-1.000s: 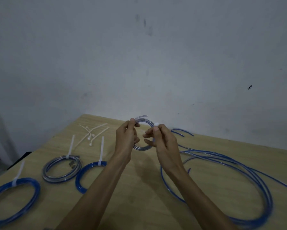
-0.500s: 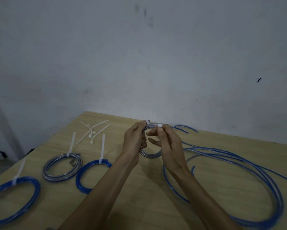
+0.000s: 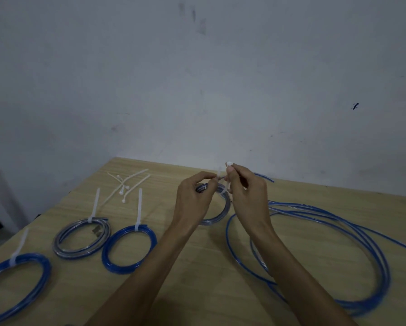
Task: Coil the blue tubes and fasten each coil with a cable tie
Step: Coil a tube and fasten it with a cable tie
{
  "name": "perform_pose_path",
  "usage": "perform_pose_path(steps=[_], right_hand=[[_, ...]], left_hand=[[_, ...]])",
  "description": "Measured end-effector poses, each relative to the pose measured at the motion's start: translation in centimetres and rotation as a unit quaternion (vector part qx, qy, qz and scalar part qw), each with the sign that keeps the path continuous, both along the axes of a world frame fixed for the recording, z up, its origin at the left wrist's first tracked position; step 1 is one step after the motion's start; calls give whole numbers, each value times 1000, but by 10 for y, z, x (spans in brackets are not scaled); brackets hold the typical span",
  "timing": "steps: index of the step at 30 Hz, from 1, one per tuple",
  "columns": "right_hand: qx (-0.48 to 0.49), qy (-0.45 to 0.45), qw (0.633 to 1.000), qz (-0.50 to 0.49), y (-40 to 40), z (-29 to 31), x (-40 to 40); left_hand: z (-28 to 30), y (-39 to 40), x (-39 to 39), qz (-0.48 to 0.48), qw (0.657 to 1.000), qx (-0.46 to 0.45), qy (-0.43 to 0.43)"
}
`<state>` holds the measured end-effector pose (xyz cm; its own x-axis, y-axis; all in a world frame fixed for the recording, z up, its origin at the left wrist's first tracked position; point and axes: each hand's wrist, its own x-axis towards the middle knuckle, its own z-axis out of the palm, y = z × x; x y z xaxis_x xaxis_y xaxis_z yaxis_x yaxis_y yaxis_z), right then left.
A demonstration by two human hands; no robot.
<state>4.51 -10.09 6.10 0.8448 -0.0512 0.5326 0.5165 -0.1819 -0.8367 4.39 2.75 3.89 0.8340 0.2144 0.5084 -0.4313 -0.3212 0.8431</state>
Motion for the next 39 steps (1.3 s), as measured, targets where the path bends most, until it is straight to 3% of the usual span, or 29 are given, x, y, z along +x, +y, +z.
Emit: perform_pose_path(steps=[9,13,16,26,33,39], right_hand=[[-56,11,998,7,-5,1,4],[-97,23,995,24,-7,2,6],[-76,43,995,43,-9,4,6],[-86,27,995,32,-16,2,10],[-112,28,993,17,-25,3,16],[-142,8,990,4,-31,10,14]], left_hand=[[-1,-4,-3,48,995,83,-29],[-4,-4,-2,39,996,73,-26],[-1,-4,-4,27,997,60,-30],[4,-7,-6,-34,999,-13,-3],[7,-8,-6,-79,981,-125,127],[9,-11,-8,-122,961,-192,158]])
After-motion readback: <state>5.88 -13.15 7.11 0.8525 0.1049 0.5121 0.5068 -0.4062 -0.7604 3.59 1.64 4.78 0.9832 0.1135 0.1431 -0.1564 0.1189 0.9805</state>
